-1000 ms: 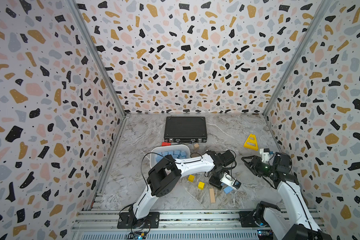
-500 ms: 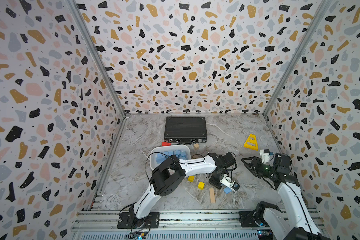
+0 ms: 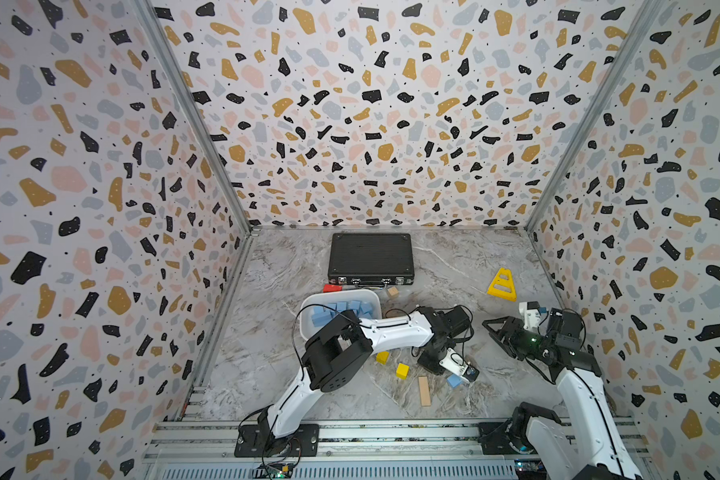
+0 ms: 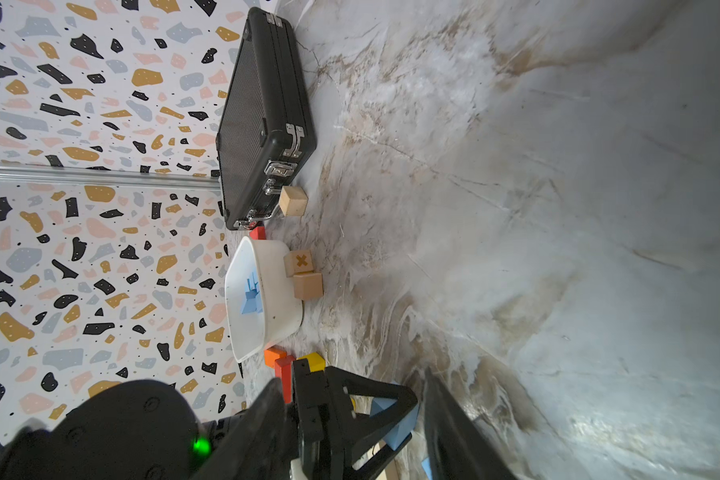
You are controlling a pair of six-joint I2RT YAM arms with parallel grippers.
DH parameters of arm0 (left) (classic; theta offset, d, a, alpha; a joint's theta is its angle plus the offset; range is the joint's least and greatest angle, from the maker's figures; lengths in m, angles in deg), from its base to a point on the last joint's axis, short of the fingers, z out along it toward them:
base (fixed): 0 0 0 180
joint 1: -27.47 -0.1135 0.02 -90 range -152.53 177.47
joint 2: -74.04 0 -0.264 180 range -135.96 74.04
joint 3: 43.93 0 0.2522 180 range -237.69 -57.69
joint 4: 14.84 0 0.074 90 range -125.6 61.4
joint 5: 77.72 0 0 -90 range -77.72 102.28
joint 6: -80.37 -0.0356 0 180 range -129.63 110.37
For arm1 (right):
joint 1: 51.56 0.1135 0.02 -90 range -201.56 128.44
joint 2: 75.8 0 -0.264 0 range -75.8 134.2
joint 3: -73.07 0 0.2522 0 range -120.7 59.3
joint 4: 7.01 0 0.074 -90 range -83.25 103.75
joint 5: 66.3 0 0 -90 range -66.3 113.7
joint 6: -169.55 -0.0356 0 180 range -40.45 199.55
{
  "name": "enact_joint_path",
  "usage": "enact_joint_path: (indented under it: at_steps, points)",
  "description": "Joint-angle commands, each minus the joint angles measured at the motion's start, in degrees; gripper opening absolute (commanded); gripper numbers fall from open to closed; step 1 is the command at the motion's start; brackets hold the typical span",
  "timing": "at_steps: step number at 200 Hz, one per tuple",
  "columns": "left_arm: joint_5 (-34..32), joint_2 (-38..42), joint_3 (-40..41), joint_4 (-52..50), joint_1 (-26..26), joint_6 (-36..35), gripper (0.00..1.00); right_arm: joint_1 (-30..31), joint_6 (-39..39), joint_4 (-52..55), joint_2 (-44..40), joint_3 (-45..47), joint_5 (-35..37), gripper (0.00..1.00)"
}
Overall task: Pick out the blue building blocks
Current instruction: Pick up the building block from the center of the board, then place the building block in the storage box.
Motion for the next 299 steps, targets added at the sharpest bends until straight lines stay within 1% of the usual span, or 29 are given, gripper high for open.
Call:
enact_joint_path:
  at_steps: [1, 16, 47, 63, 83, 102, 124, 148, 168, 198, 223, 254, 299]
  points:
    - [0.5, 4.2, -1.2, -3.7, -1.7, 2.9, 0.29, 1.0, 1.1, 1.9, -0.6, -2.5, 0.4, 0.56]
    - [1.4, 6.4, -0.6, -5.4, -3.2, 4.8, 0.29, 3.2, 0.6, 1.1, -0.1, -3.1, 1.5, 0.56]
    - [2.5, 12.5, 1.8, -8.9, -8.2, 9.7, 0.28, 10.5, -2.2, -3.7, 3.0, -4.5, 4.5, 0.56]
    - [2.2, 16.5, 4.5, -9.7, -11.7, 11.7, 0.28, 14.9, -2.7, -5.6, 4.8, -5.8, 6.9, 0.56]
    - [1.9, 21.3, 8.9, -9.9, -17.5, 13.7, 0.28, 20.3, -3.6, -8.9, 8.1, -7.1, 9.7, 0.55]
    - [1.2, 25.6, 13.6, -7.9, -23.6, 15.3, 0.28, 25.1, -5.1, -13.6, 11.6, -7.5, 11.7, 0.55]
    - [1.7, 28.4, 18.3, -5.0, -30.4, 17.9, 0.29, 30.2, -5.7, -17.0, 15.9, -9.0, 14.3, 0.55]
    - [2.1, 29.3, 23.0, 0.0, -35.0, 21.0, 0.29, 34.8, -6.2, -19.9, 20.5, -11.1, 16.6, 0.55]
    - [2.1, 27.9, 25.5, 4.1, -36.1, 23.0, 0.30, 37.1, -6.5, -21.6, 23.7, -13.0, 17.4, 0.55]
    - [2.0, 24.4, 26.2, 8.8, -36.8, 25.5, 0.31, 38.7, -6.3, -22.3, 26.3, -15.0, 18.2, 0.55]
    - [2.6, 22.2, 25.0, 8.9, -37.0, 27.2, 0.32, 39.2, -6.2, -22.1, 26.6, -14.9, 18.6, 0.55]
    - [2.3, 21.9, 26.0, 10.6, -37.3, 28.0, 0.33, 39.3, -5.1, -20.7, 26.3, -14.2, 19.0, 0.54]
    - [3.0, 21.5, 25.1, 12.5, -37.7, 30.1, 0.34, 39.3, -5.1, -21.0, 26.5, -13.0, 19.1, 0.54]
